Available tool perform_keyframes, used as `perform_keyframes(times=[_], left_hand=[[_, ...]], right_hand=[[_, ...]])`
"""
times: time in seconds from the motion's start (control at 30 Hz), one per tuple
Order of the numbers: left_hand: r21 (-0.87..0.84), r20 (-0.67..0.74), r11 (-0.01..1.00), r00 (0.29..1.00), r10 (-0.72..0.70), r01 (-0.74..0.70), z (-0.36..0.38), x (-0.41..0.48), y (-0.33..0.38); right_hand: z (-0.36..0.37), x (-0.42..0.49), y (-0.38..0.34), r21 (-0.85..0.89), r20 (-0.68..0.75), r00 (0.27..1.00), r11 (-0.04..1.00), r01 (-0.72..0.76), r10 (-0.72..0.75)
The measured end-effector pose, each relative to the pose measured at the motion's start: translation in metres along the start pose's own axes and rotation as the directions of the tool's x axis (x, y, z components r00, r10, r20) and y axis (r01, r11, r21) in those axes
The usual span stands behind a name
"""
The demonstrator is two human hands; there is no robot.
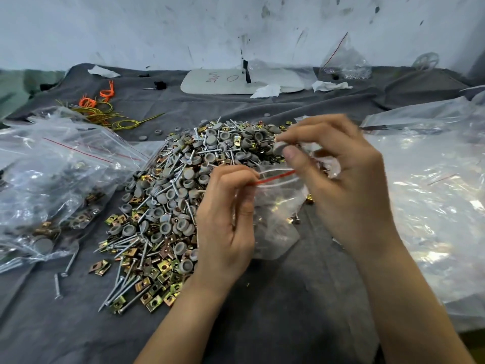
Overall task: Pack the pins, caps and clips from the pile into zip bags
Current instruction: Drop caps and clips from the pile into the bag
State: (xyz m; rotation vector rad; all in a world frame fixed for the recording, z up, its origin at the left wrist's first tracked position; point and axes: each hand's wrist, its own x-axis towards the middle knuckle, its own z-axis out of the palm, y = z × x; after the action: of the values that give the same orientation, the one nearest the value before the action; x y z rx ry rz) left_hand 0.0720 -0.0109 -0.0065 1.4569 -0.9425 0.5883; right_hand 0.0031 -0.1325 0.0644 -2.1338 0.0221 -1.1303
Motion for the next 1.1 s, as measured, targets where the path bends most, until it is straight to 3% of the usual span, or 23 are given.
perform_keyframes(times=[0.07,0.13,0.27,0.37,0.43,0.5,0.67,0.73,0.77,0.83,0.9,1.0,1.1], left_hand=[[0.007,0.022,1.0,1.0,0.021,-0.021,0.0,0.0,0.0],[0.007,0.025,1.0,1.0,0.018,-0.019,0.0,0.0,-0.001],[-0.011,0.0,1.0,1.0,0.0,0.0,0.001,0.0,0.0],[-0.028,-0.068,0.999,0.997,-0.039,0.038,-0.001,0.003,0.002],[-0.06,-0.107,0.995,0.99,-0.09,0.084,-0.006,0.007,0.004],[-0.177,-0.097,0.964,0.971,-0.217,0.198,-0.013,0.012,0.006],[-0.451,-0.024,0.747,0.83,-0.557,0.488,-0.023,0.027,0.013],[-0.633,0.114,0.572,0.793,-0.598,0.522,-0.03,0.034,0.019],[-0.694,0.186,0.51,0.811,-0.555,0.508,-0.034,0.038,0.022],[-0.69,0.192,0.566,0.868,-0.459,0.452,-0.036,0.043,0.031],[-0.614,0.088,0.673,0.883,-0.461,0.413,-0.032,0.045,0.034],[-0.638,0.009,0.682,0.89,-0.457,0.357,-0.024,0.045,0.033],[-0.629,0.013,0.678,0.878,-0.479,0.38,-0.024,0.043,0.029]], right_hand=[[0.003,-0.003,0.002,-0.096,0.074,0.997,0.995,-0.002,0.009],[0.003,-0.004,0.005,-0.085,0.096,0.994,0.996,-0.038,0.047],[0.0,-0.003,0.012,0.071,-0.065,0.989,0.989,-0.128,0.133],[0.001,-0.004,0.03,0.131,-0.082,0.94,0.939,-0.319,0.331],[0.004,-0.006,0.047,-0.066,0.088,0.872,0.877,-0.476,0.481],[0.006,-0.01,0.06,-0.311,0.252,0.775,0.807,-0.502,0.579],[0.015,-0.017,0.061,-0.443,0.428,0.648,0.771,-0.458,0.63],[0.019,-0.019,0.06,-0.468,0.439,0.64,0.769,-0.436,0.63],[0.018,-0.018,0.06,-0.481,0.44,0.653,0.776,-0.409,0.616],[0.017,-0.017,0.061,-0.478,0.45,0.662,0.788,-0.389,0.6],[0.017,-0.016,0.058,-0.416,0.473,0.639,0.793,-0.445,0.607],[0.019,-0.018,0.059,-0.413,0.441,0.697,0.818,-0.401,0.565],[0.014,-0.019,0.061,-0.415,0.453,0.708,0.831,-0.369,0.541]])
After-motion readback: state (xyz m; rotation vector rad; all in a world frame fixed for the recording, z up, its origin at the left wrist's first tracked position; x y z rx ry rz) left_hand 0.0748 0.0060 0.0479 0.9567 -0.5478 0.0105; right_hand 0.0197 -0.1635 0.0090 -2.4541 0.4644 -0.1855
